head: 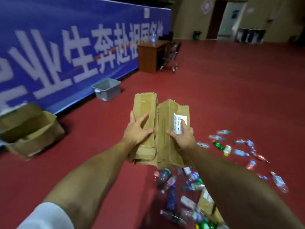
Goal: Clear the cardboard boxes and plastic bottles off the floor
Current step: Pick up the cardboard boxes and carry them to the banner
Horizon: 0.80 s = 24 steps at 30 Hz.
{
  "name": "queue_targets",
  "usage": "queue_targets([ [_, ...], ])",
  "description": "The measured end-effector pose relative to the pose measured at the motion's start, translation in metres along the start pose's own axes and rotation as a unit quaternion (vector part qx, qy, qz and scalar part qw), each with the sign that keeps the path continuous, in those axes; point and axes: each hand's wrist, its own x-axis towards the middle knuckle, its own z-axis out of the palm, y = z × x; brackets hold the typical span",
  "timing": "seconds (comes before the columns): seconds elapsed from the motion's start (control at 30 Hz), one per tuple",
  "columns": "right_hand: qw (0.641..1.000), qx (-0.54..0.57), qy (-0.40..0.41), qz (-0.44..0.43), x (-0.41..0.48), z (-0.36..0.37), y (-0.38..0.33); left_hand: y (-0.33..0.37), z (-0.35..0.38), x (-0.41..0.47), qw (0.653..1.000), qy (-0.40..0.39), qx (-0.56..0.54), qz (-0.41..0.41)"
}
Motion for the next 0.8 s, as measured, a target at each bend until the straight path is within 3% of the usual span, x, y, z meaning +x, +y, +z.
queue_targets([
  [0.37, 0.969, -0.07, -0.198, -0.128, 0.038, 0.29, -0.194, -0.221, -0.23, 0.008, 0.972, 0.154, 0.036, -0.176],
  [0.8, 0.898, -0.129, -0.36, -0.22, 0.162, 0.484, -0.327, -0.351, -0.338, 0.104, 0.903, 0.272, 0.035, -0.33],
])
